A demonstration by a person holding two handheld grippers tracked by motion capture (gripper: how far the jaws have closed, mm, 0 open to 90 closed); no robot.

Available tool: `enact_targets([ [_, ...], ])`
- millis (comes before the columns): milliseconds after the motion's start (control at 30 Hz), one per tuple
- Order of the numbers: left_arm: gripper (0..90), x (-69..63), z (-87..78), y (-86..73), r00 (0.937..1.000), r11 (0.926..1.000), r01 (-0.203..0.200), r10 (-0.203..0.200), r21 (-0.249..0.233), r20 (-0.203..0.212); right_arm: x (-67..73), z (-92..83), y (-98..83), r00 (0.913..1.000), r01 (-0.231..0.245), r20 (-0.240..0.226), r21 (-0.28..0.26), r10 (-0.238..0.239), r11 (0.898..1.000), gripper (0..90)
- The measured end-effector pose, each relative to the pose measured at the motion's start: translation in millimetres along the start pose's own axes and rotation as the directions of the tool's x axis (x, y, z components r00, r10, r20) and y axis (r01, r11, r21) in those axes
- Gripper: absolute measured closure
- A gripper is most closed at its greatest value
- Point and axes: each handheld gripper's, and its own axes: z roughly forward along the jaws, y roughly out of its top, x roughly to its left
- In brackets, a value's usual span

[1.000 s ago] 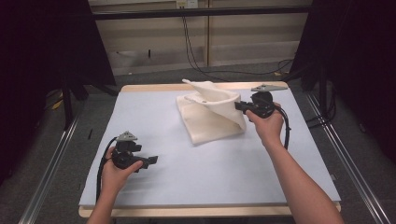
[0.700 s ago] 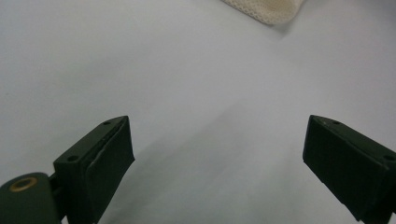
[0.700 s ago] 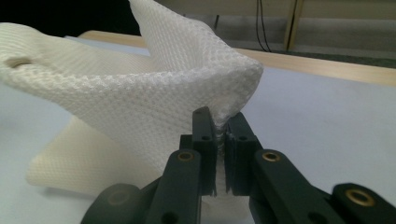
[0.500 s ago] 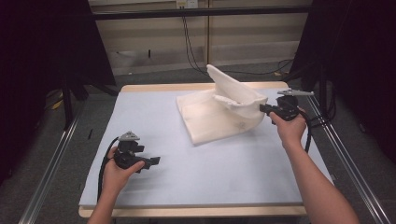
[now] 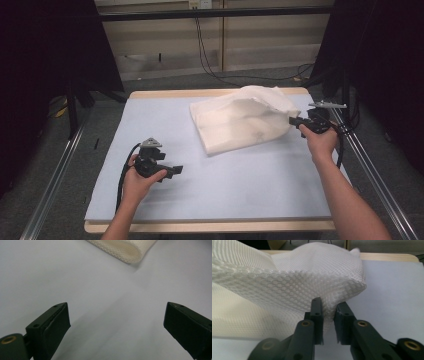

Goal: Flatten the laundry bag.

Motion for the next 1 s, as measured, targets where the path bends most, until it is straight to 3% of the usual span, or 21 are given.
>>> enact_targets([
  [200,6.7,-4.5,11.0,10.4,0.9997,0.9998,0.015,-0.015,-0.016,0.019,-1.2,-6.2,-11.9,0.9955,0.071,0.060,0.056,-0.074,0.996,46.5],
  [233,6.6,-5.4,12.6,11.8,0.9995,0.9997,0.017,-0.017,-0.018,0.026,-2.3,-6.8,-16.7,0.9941,0.083,0.063,0.075,-0.088,0.994,45.0],
  [333,5.7,-8.0,18.0,15.3,0.9997,0.9996,0.011,-0.011,-0.025,0.024,-3.1,-8.2,-24.3,0.9934,0.102,0.044,0.081,-0.106,0.991,42.8],
  [533,4.8,-14.5,43.4,27.1,0.9983,0.9977,0.047,-0.045,-0.048,0.038,2.2,-17.3,-47.1,0.9899,0.141,0.006,0.084,-0.142,0.987,36.6],
  [767,6.2,-18.7,60.6,42.4,0.9979,0.9969,0.061,-0.060,-0.051,0.025,20.8,-21.7,-66.5,0.9758,0.217,-0.047,0.091,-0.214,0.972,33.3],
  [867,17.0,-21.0,64.7,48.3,0.9989,0.9976,0.045,-0.044,-0.053,0.015,27.9,-22.6,-70.9,0.9711,0.236,-0.057,0.089,-0.232,0.968,32.4],
  [900,17.9,-21.3,66.4,49.5,0.9984,0.9960,0.056,-0.055,-0.070,0.015,30.5,-22.8,-72.2,0.9681,0.248,-0.059,0.089,-0.243,0.965,32.5],
  [1000,24.0,-20.3,71.0,53.7,0.9984,0.9973,0.056,-0.055,-0.048,0.014,34.4,-23.2,-74.2,0.9666,0.251,-0.074,0.088,-0.245,0.964,33.0],
])
